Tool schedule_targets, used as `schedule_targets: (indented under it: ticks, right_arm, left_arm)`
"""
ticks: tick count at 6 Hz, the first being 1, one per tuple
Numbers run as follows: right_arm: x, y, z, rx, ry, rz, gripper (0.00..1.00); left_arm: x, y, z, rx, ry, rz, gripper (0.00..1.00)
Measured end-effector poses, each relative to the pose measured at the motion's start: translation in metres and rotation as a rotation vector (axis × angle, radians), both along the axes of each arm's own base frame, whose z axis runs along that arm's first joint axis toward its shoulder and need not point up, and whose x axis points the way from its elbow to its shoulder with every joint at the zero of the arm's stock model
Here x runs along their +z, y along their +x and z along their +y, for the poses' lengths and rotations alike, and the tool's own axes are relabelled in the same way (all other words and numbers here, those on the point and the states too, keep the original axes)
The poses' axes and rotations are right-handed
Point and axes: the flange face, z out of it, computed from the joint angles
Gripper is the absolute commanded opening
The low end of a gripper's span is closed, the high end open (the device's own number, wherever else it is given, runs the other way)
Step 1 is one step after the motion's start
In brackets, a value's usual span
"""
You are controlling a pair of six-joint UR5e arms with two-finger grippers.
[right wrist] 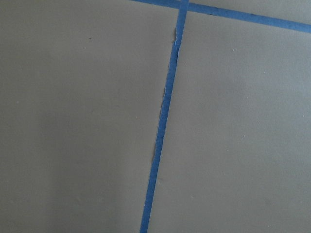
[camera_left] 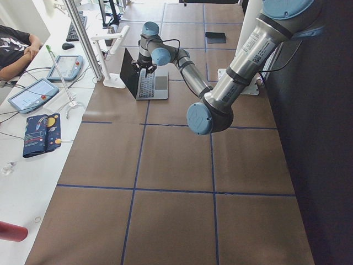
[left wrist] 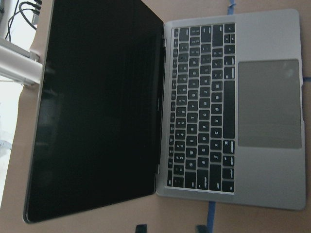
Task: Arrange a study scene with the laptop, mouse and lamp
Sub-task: 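Open the left gripper and withdraw the left arm from the laptop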
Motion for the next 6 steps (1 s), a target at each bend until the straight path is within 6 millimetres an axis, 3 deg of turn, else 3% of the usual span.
schedule_targets:
  ticks: [1,3,6]
  right_arm:
    - [-0.002,0.000,0.000,0.000,0.004,-0.002,1.00]
    - [-0.005,-0.001,-0.001,0.000,0.010,-0.013,1.00]
    - [-0.013,-0.002,-0.002,-0.002,0.026,-0.023,1.00]
  left_arm:
    - [0.021,-0.022,0.002,-0.009,-0.016,-0.033,0.73]
    - [0.056,-0.050,-0.002,-0.038,-0.124,-0.121,1.00]
    - [0.113,-0.107,-0.012,-0.165,-0.334,-0.169,1.00]
